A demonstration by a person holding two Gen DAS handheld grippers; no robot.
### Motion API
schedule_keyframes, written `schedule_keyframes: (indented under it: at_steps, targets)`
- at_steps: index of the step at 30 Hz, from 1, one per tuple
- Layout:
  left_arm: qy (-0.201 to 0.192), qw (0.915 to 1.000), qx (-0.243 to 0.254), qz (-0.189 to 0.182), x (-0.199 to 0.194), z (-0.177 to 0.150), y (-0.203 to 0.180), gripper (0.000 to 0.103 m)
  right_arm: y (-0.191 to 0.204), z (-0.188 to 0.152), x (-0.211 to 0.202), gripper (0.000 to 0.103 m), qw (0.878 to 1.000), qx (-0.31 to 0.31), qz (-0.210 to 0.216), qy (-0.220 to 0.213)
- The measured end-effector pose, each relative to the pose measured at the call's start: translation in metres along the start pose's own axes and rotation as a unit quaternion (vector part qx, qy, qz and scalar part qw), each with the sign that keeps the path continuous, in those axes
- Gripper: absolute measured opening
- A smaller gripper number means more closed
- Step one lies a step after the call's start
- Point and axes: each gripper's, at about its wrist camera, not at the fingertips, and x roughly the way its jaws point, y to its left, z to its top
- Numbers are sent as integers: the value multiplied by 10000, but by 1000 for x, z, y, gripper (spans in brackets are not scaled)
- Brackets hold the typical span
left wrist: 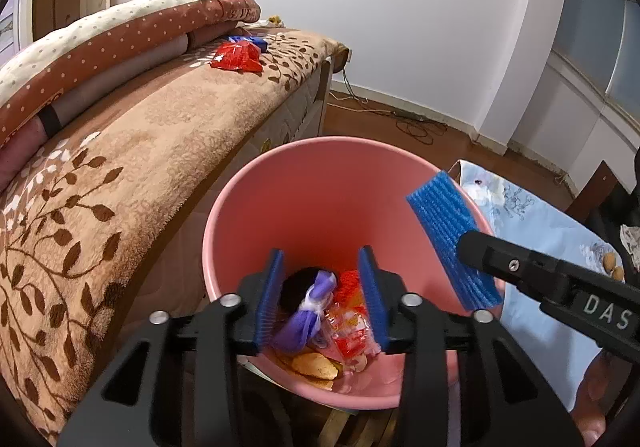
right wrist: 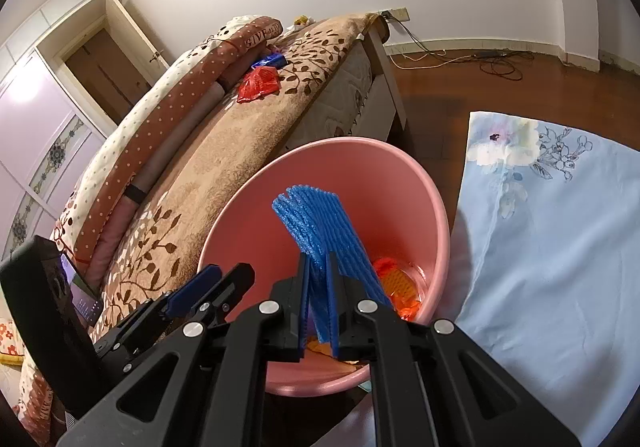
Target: Collect trash
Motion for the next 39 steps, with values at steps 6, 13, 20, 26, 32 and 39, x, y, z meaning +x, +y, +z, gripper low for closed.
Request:
schedule_keyframes:
  at_steps: [6,13,20,26,32,39]
  targets:
    - [-1,10000,-3,-3,-1,0,0,42,-1,-1,-1,10,10000,24,5,-18]
    - [-24,10000,-12,-18,-4,0,-1,47,-3,0,-9,27,9999,91,41,-115]
    - [-80,9999,78,-49,-12,1,-9,50,-5,-3,-22,28,9998,23,14,-219]
    - [-147,9997,153,-95,-21,1,-18,50,-7,-10,-39,28,9992,-119,-111,-370]
    - [-171,9995,230,-128,-30,-1,-26,50,-10,-19,-56,39,9981,-237,-261,-512]
    - [-251,9991,293,-188,-41,0,-34,50,-4,-33,-78,44,9929,-640,-587,-815]
